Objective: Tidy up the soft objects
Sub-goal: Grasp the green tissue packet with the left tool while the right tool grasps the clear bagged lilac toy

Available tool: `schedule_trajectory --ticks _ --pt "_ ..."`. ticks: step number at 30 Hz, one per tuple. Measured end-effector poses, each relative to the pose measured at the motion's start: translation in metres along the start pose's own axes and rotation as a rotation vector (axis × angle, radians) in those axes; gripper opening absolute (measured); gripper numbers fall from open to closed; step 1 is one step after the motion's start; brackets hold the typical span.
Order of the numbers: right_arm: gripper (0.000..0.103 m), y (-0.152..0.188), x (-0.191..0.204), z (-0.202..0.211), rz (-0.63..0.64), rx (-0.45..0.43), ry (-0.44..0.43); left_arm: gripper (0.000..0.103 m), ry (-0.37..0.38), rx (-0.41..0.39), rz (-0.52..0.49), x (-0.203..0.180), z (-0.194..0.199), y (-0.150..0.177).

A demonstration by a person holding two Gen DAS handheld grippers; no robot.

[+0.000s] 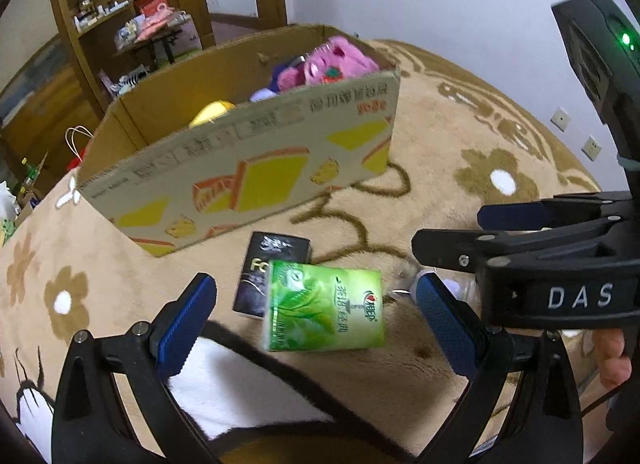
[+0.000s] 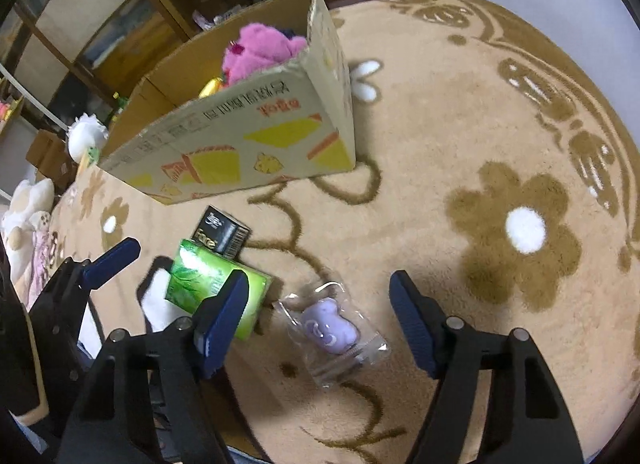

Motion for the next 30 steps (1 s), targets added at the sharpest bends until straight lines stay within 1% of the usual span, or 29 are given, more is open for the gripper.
schedule_trajectory --ticks 3,6,11,13,19,21,22,24,27,30 --pt "0.076 0.003 -0.001 -0.008 -0.002 0.033 0.003 0.099 -0.001 0.026 -0.019 -0.005 -0.009 0.003" --pt "0.074 0.005 -0.003 -0.015 -0.009 0.057 0.01 0.099 -0.008 0.045 -0.035 -0.008 -0.016 0.006" --pt "0.073 0.008 -0.009 -0.027 -0.025 0.099 0.021 0.099 -0.031 0.076 -0.058 -0.01 -0.027 0.01" --pt "0.07 0.011 -0.01 -0.032 -0.028 0.118 0.018 0.099 -0.039 0.094 -0.061 -0.009 -0.031 0.013" --pt "0.07 0.015 -0.007 -0.038 -0.024 0.151 0.005 0.099 -0.057 0.129 -0.06 -0.006 -0.038 0.017" --pt "0.07 0.017 -0.006 -0.04 -0.023 0.158 0.005 0.094 -0.072 0.136 -0.058 -0.004 -0.04 0.018" --pt "0.07 0.018 -0.006 -0.042 -0.024 0.163 0.003 0.09 -0.084 0.14 -0.057 -0.002 -0.041 0.018" --pt "0.07 0.018 -0.004 -0.042 -0.022 0.169 0.003 0.088 -0.099 0.145 -0.045 0.002 -0.042 0.019" --pt "0.07 0.02 -0.002 -0.043 -0.02 0.172 -0.004 0.078 -0.09 0.146 -0.014 0.008 -0.042 0.019" --pt "0.07 0.02 -0.001 -0.044 -0.025 0.18 -0.018 0.077 -0.077 0.151 0.012 0.013 -0.041 0.02"
Point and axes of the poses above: each gripper's, at about its wrist camera, not at the fingertips, and z roughly against the way its jaws point, x to its left, y to its underside, the point moved 7 cm from there along -z, roughly the way its jaws point, and after that the axes turned 2 degrees about -x, right-handed, at the moved point
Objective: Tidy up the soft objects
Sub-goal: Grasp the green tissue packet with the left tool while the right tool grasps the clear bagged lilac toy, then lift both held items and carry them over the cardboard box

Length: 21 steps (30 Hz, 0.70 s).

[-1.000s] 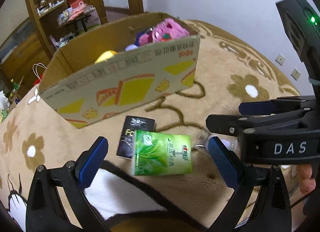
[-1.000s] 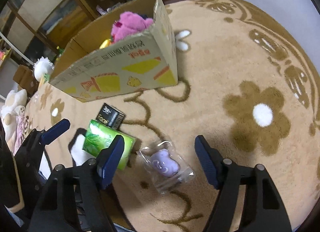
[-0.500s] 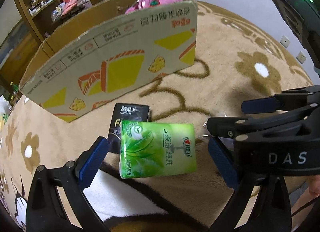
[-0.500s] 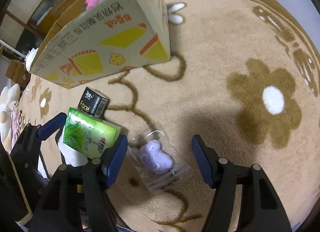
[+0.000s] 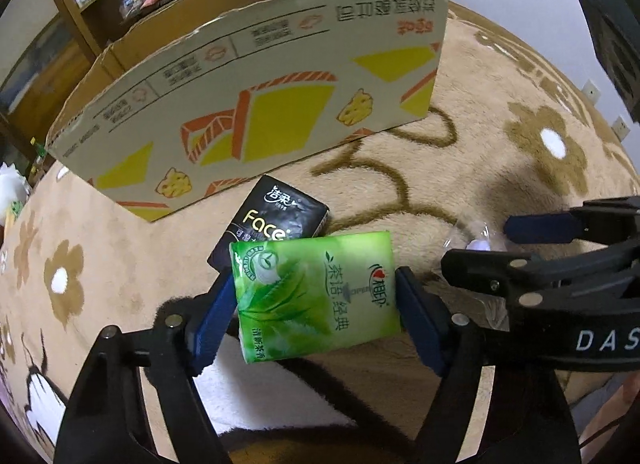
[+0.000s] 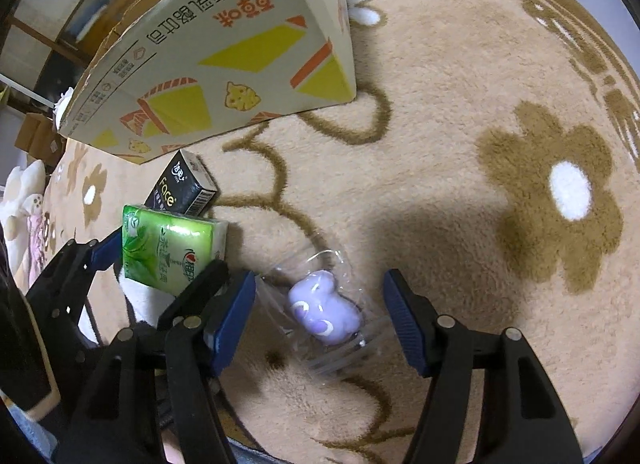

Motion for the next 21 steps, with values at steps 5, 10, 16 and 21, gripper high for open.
schedule_trajectory --ticks 5,10,16,21 --pt "0.07 0.001 0.005 -0.004 0.002 0.008 -0.006 0.076 0.015 0.0 0.019 0.001 0.0 0.0" --pt "0.07 0.002 0.008 -0.008 0.004 0.018 -0.004 0.076 0.013 0.002 0.021 0.002 0.002 0.0" --pt "0.07 0.003 0.006 -0.013 0.0 0.028 0.0 0.076 0.009 0.004 0.02 0.003 0.002 0.001" --pt "0.064 0.002 0.006 -0.017 -0.001 0.033 0.018 0.076 0.004 0.007 0.017 -0.001 0.0 -0.001"
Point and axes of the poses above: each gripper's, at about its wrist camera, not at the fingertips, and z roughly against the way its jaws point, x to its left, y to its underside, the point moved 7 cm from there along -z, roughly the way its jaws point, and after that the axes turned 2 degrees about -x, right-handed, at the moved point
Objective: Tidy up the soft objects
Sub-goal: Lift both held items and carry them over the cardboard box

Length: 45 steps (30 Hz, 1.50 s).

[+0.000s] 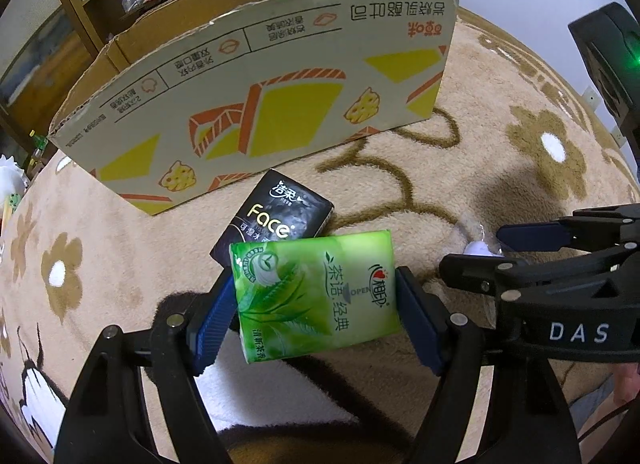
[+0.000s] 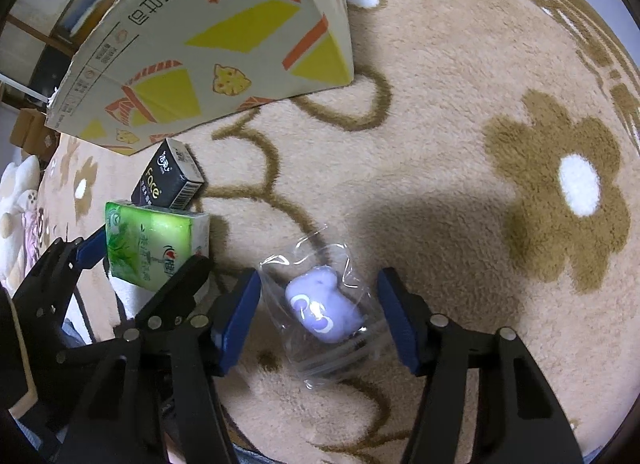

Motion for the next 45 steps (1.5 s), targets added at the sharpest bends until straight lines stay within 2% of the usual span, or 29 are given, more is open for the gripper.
schedule_trajectory --ticks 5,11,17,23,31,35,40,45 --pt "0.047 -0.001 -0.003 0.001 -0.003 -0.009 0.033 0.076 -0.004 -0.003 0.006 -0.001 0.001 -0.001" --pt "0.045 -0.008 -0.005 0.007 0.017 -0.057 0.029 0.075 -0.005 -0.037 0.065 0.013 0.01 -0.003" --pt "0.045 -0.025 0.003 0.036 0.029 -0.205 -0.018 0.075 -0.007 -0.15 0.107 0.025 0.04 -0.011" --pt "0.045 -0.041 0.015 0.083 0.042 -0.436 -0.087 0.075 -0.055 -0.285 0.104 0.038 0.073 -0.023" --pt "0.045 -0.056 0.034 0.144 0.107 -0.675 -0.098 0.075 -0.115 -0.461 0.126 0.061 0.117 -0.038" --pt "0.045 -0.062 0.048 0.162 0.142 -0.741 -0.089 0.075 -0.117 -0.505 0.133 0.07 0.128 -0.046" --pt "0.045 -0.072 0.061 0.179 0.154 -0.809 -0.111 0.075 -0.162 -0.57 0.136 0.08 0.141 -0.057" --pt "0.045 -0.084 0.073 0.189 0.185 -0.852 -0.111 0.075 -0.177 -0.587 0.132 0.092 0.144 -0.07"
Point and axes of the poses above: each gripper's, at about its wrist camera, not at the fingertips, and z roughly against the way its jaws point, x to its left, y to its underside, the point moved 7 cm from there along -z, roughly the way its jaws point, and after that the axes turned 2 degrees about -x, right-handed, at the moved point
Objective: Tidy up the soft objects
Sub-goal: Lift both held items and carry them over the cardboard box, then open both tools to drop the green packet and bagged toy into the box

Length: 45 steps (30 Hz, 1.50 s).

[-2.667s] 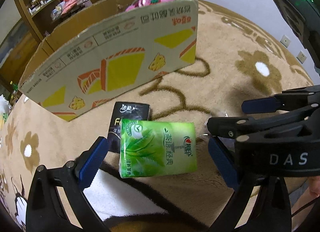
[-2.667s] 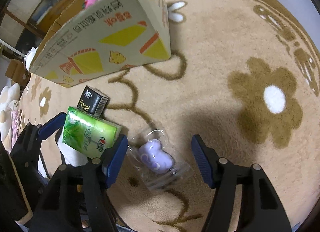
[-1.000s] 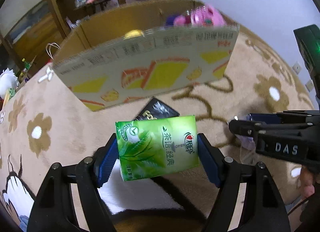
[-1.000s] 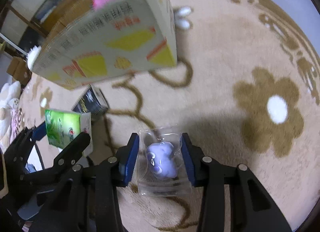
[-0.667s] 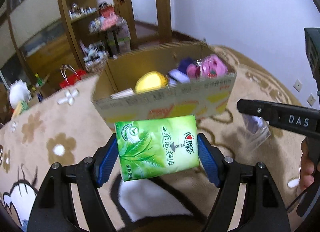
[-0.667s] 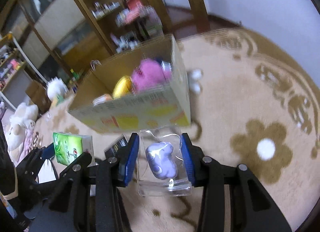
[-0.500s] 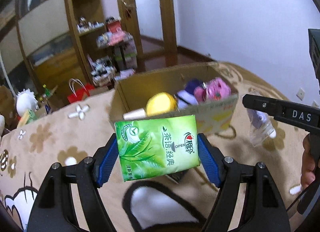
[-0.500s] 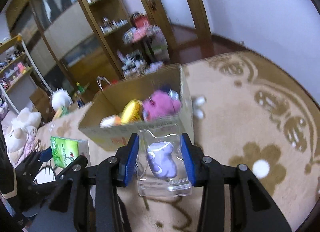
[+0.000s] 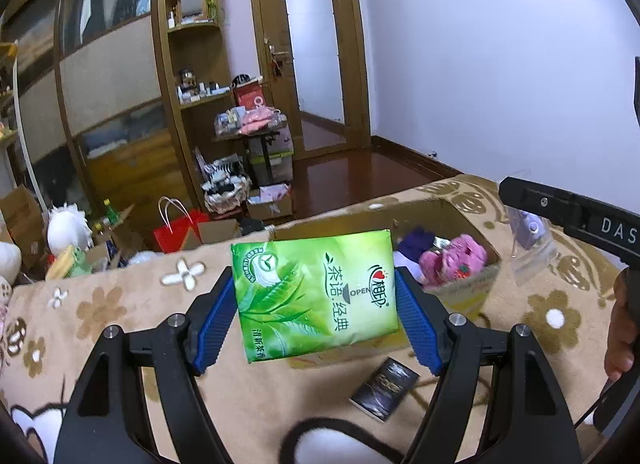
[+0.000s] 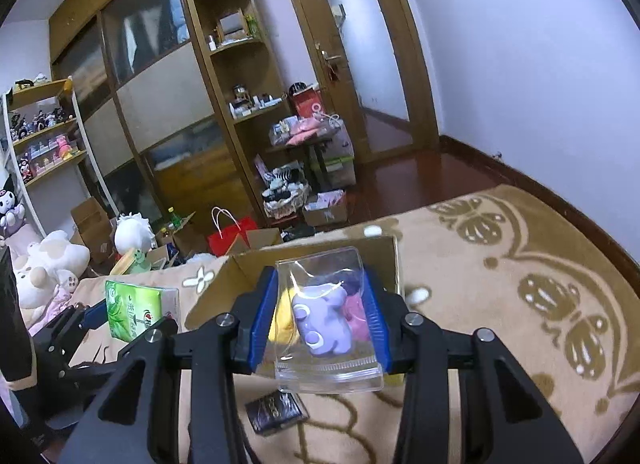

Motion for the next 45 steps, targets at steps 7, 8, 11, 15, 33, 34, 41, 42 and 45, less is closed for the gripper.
schedule_trajectory --ticks 7,8,11,15,33,34,41,42,45 --pt "0.045 -0.013 0.008 -0.014 0.027 -0.019 -0.008 0.075 0.009 -0.012 0.032 0.014 -0.016 -0.028" --pt "0.045 -0.015 0.008 -0.016 0.029 -0.02 -0.01 0.075 0.008 -0.015 0.034 0.016 -0.019 -0.031" --pt "0.045 -0.02 0.009 -0.026 0.041 -0.025 -0.012 0.075 0.005 -0.017 0.038 0.017 -0.027 -0.038" --pt "0.045 -0.023 0.008 -0.035 0.048 -0.024 -0.011 0.075 0.006 -0.014 0.05 0.019 -0.039 -0.044" --pt "0.046 0.007 0.005 -0.089 0.037 0.084 -0.039 0.076 0.027 0.074 0.079 0.024 -0.093 -0.018" --pt "0.047 0.008 0.005 -0.09 0.033 0.089 -0.041 0.076 0.029 0.076 0.081 0.024 -0.094 -0.017" --pt "0.048 0.013 -0.001 -0.095 -0.007 0.104 -0.05 0.076 0.027 0.104 0.068 0.022 -0.103 -0.008" --pt "0.048 0.014 -0.001 -0.096 -0.012 0.107 -0.051 0.076 0.026 0.106 0.066 0.022 -0.104 -0.008" --pt "0.048 0.015 -0.002 -0.097 -0.019 0.114 -0.052 0.076 0.033 0.113 0.075 0.022 -0.105 -0.007"
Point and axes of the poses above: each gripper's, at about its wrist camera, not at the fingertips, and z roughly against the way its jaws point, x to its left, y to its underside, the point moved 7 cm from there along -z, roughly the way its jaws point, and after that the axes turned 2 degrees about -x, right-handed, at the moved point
